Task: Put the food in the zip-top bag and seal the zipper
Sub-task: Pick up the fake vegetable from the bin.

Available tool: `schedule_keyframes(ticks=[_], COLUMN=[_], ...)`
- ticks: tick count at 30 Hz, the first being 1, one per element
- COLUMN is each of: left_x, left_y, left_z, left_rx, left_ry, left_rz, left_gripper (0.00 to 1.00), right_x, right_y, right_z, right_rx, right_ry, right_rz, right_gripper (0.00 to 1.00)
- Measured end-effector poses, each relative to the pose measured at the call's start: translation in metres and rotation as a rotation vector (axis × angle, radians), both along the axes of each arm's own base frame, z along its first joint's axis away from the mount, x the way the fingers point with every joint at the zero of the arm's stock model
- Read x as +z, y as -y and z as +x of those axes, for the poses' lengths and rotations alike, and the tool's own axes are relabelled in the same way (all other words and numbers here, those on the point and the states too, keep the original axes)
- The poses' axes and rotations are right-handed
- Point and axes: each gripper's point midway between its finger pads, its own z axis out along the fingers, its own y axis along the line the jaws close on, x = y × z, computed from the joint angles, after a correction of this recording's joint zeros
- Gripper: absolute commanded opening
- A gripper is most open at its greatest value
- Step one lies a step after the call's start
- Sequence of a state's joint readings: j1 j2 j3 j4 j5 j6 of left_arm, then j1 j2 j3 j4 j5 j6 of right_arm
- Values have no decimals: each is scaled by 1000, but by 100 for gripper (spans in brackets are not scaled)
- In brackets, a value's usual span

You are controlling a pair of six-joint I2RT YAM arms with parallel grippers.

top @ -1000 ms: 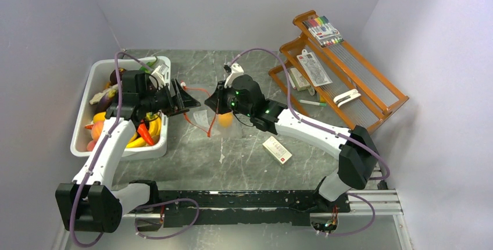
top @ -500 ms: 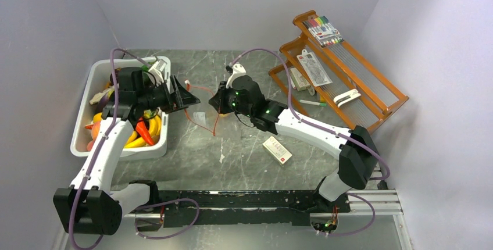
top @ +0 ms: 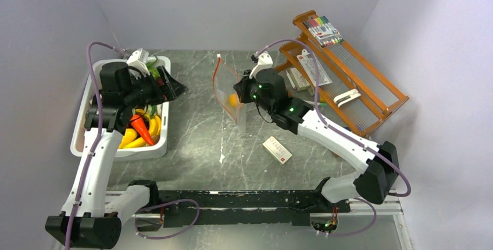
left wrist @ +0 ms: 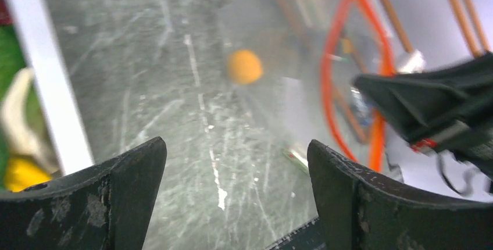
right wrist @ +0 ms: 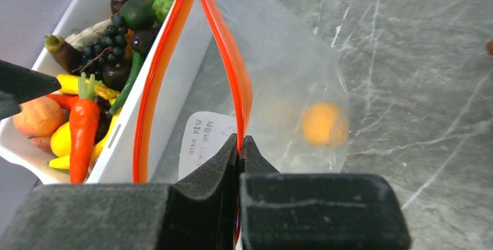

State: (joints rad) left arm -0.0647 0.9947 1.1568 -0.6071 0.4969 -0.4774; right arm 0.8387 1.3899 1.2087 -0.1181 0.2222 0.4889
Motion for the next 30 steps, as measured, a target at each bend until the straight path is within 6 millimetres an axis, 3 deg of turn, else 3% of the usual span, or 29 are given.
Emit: schedule_keyframes(ticks=[7,11,15,23,30], left_x=[-47,-57,-65,-107,-108], left_y=[-42,-63,-82,-131,-151], left_z=[4,0,-2,-17,-25], left_rx=[260,383,487,690,817], left_ry=[-106,-140,-154,-277,-288], left_rz=[112,155,185,207,213], left_gripper=[93,81,79,67,63], right_x=[-4,-15,-19,-22,-22], right_y=[16,17,17,16,15], right_z=[-2,-4,-5,-6,-6], right_rx=[-30,-21,-19,-11,-10], right_ry=[10,-8,-15,-16,-16], right_rz=[-21,-37,-43,-39,-33], right_gripper=[0,0,0,0,0])
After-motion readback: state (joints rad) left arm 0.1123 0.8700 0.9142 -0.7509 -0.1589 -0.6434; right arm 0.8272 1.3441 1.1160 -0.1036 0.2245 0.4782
